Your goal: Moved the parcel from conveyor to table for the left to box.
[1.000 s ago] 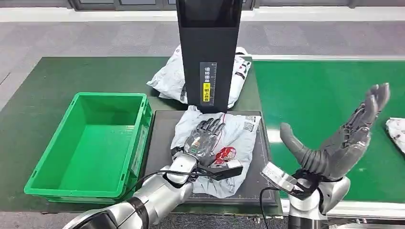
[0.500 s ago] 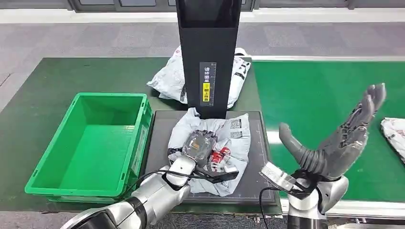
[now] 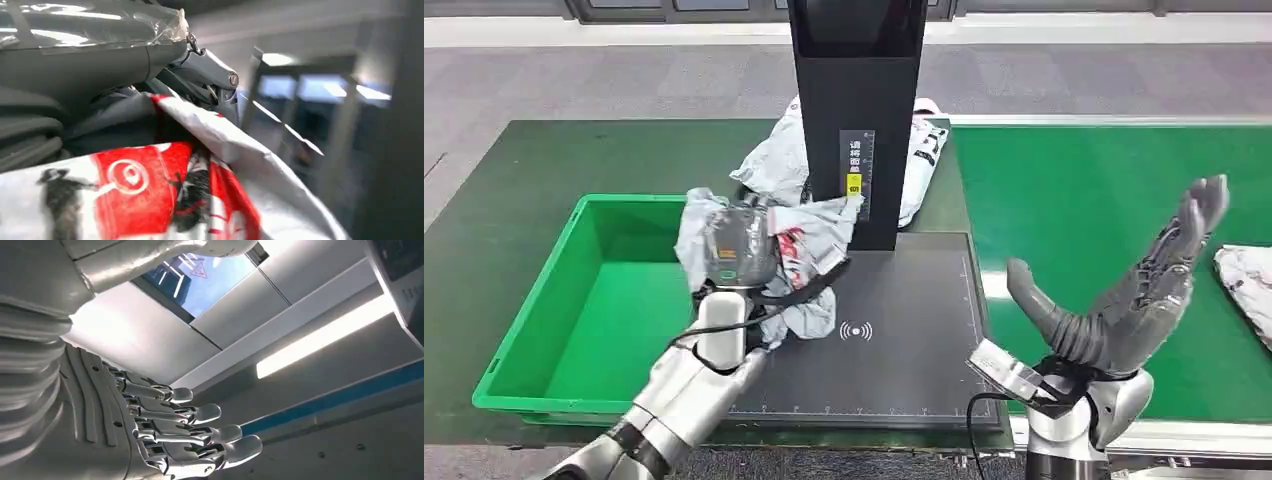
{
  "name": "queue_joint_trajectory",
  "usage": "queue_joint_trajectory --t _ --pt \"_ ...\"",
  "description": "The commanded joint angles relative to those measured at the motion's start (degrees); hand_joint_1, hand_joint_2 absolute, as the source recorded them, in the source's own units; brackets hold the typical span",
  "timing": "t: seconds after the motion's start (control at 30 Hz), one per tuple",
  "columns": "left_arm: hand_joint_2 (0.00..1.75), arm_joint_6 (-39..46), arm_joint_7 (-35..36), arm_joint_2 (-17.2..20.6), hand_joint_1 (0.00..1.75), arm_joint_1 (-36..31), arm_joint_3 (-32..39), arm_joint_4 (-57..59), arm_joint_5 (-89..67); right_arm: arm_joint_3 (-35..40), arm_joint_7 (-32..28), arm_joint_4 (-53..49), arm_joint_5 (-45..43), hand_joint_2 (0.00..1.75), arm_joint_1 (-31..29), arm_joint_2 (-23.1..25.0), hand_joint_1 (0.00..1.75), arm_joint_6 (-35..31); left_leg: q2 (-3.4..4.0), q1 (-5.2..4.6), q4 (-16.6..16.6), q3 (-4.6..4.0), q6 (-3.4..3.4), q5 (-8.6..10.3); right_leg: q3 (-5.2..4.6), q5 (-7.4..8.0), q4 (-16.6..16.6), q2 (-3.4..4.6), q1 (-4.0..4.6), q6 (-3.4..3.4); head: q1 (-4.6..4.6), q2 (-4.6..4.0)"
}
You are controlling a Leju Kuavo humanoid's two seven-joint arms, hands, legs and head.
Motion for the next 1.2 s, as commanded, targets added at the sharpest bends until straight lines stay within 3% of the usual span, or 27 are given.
queue_joint_trajectory --t 0.03,0.13,0.2,0.37,0.53,0.57,0.6,0.7,0.77,0.87,1.07,1.1,1.13,1.17,1.2 --pt "1.75 0.2 2.7 11.3 1.75 3.3 6.3 -22.1 -3.0 -1.2 0.2 2.8 -0.1 1.75 3.6 2.9 0.0 0.0 0.15 0.05 -0.1 0.1 -0.03 -0.03 0.06 0.02 -0.1 0.14 0.06 -0.05 0.0 0.0" --pt "1.75 0.2 2.7 11.3 1.75 3.3 6.3 -22.1 -3.0 -1.2 0.2 2.8 -0.1 1.75 3.6 2.9 0.0 0.0 0.05 0.08 -0.1 0.12 -0.01 -0.02 0.15 0.0 -0.1 0.03 0.09 -0.04 0.0 0.0" --pt "1.75 0.2 -0.6 9.8 1.75 5.7 12.3 -25.7 -3.0 -1.5 0.2 3.0 -0.1 1.75 3.6 2.9 0.0 0.0 0.02 0.05 -0.1 0.07 -0.02 -0.02 0.1 0.0 -0.1 0.02 0.05 -0.03 0.0 0.0" --pt "1.75 0.2 -13.0 -0.8 1.75 7.5 31.3 -17.2 -3.0 -0.9 0.3 3.4 0.0 1.75 3.7 2.9 0.0 0.0 0.02 0.02 -0.1 0.1 -0.01 -0.01 0.14 0.0 -0.1 0.01 0.01 -0.03 0.0 0.0" --pt "1.75 0.2 -13.0 -0.8 1.75 7.5 31.3 -17.2 -3.0 -0.9 0.3 3.4 0.0 1.75 3.7 2.9 0.0 0.0 -0.03 0.02 -0.1 0.15 -0.02 0.02 0.18 0.01 -0.2 -0.04 0.03 -0.06 0.0 0.0" --pt "1.75 0.2 -13.6 0.6 1.75 6.7 33.3 -13.4 -1.5 -0.1 1.3 3.2 0.9 1.75 3.5 2.9 0.0 0.0 0.0 0.04 -0.1 0.12 -0.03 0.0 0.13 0.01 -0.2 -0.02 0.05 -0.06 0.0 -0.02" --pt "1.75 0.2 -15.1 -1.9 1.75 6.1 36.5 -11.8 -3.0 -0.6 0.2 3.6 0.2 1.75 3.7 2.9 0.0 0.0 -0.02 0.01 -0.1 0.07 -0.03 0.01 0.05 0.02 -0.1 -0.05 0.02 -0.1 0.0 -0.02" --pt "1.75 0.2 -16.8 -1.9 1.75 4.8 40.8 -6.2 -2.1 -0.1 0.2 3.1 0.2 1.75 4.6 2.9 0.0 0.0 -0.12 0.03 -0.3 0.31 -0.05 0.07 0.33 0.04 -0.3 -0.16 0.06 -0.12 0.02 0.0" --pt "1.75 0.2 -21.8 -3.2 1.75 3.5 47.4 -2.1 -2.2 0.0 0.3 4.4 0.4 1.75 3.8 2.9 0.0 0.0 -0.04 0.01 -0.1 0.13 -0.05 0.04 0.13 0.04 -0.1 -0.05 0.03 -0.1 0.0 0.0" --pt "1.75 0.2 -22.7 -4.0 1.75 3.7 48.8 -1.4 -3.0 0.1 0.3 4.9 0.8 1.75 3.5 2.9 0.0 0.0 -0.04 0.05 -0.1 0.13 -0.05 0.03 0.14 0.03 -0.2 -0.08 0.07 -0.1 0.0 -0.02" --pt "1.75 0.2 -18.1 -1.8 1.75 3.3 44.8 2.1 -3.0 1.2 1.3 6.1 1.6 1.75 3.0 2.9 0.0 0.0 -0.15 0.07 -0.2 0.17 -0.05 0.04 0.23 0.01 -0.2 -0.18 0.08 -0.11 0.02 0.0" --pt "1.75 0.2 -17.7 -1.8 1.75 3.0 44.2 3.7 -3.0 1.2 1.4 6.3 1.6 1.75 2.9 2.9 0.0 0.0 -0.11 0.05 -0.1 0.09 -0.05 0.04 0.14 0.02 -0.2 -0.13 0.06 -0.1 0.0 0.0" --pt "1.75 0.2 -17.6 -1.2 1.75 1.1 44.4 6.8 -3.0 3.0 4.6 4.5 0.2 1.75 3.3 -0.6 0.0 0.0 -0.12 0.04 -0.1 0.07 -0.04 0.04 0.11 0.02 -0.1 -0.13 0.04 -0.1 0.02 0.0" --pt "1.75 0.2 -16.7 -1.3 1.75 0.4 43.6 12.4 -3.0 1.5 2.0 6.2 2.2 1.75 3.0 2.9 0.0 0.0 -0.14 0.06 -0.1 0.13 -0.04 0.05 0.19 0.02 -0.2 -0.16 0.07 -0.11 0.0 0.0" --pt "1.75 0.2 -15.6 -1.0 1.75 -0.9 43.2 16.8 -3.0 1.3 1.8 6.6 2.2 1.75 2.9 2.9 0.0 0.0 -0.16 0.0 -0.1 0.04 -0.05 0.05 0.08 0.01 -0.1 -0.16 0.01 -0.1 0.0 0.0"
